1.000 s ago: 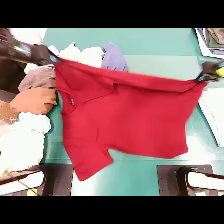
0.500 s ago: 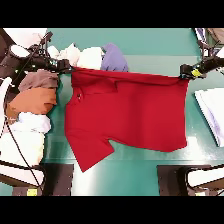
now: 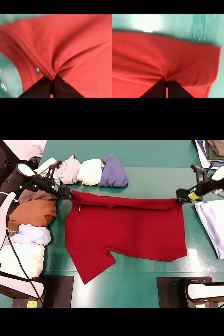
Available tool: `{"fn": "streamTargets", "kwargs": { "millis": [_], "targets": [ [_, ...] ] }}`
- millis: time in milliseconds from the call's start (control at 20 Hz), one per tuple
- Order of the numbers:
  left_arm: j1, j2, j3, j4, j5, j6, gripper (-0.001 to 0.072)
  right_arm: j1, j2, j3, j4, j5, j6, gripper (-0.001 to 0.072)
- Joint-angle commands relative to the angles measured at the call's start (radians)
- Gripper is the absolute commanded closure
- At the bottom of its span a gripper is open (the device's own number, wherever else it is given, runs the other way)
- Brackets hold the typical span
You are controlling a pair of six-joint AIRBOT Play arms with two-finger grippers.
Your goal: Fold the shirts.
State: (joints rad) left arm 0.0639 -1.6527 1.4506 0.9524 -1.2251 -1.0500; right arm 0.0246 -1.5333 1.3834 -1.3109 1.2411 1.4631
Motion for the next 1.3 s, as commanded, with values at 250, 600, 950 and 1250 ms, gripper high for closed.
{"fn": "streamTargets", "kwargs": {
  "millis": [250, 600, 950, 1250],
  "targets": [
    [-0.001, -0.001, -0.058, 0.082, -0.052, -0.135, 0.0164, 0.002, 0.114, -0.2, 0.034, -0.021, 0.002, 0.0432],
    [0.065, 0.205, -0.167, 0.149, -0.188, -0.234, 0.017, -0.117, 0.191, -0.052, 0.152, 0.278, -0.029, 0.0259],
    [0.064, 0.605, -0.745, 0.137, -0.142, -0.339, 0.017, -0.148, 0.323, -0.184, 0.212, 0.181, -0.072, 0.0259],
    [0.064, 0.678, -0.965, 0.079, -0.086, -0.328, 0.017, -0.148, 0.323, -0.211, 0.247, 0.164, -0.078, 0.0259]
  ]
}}
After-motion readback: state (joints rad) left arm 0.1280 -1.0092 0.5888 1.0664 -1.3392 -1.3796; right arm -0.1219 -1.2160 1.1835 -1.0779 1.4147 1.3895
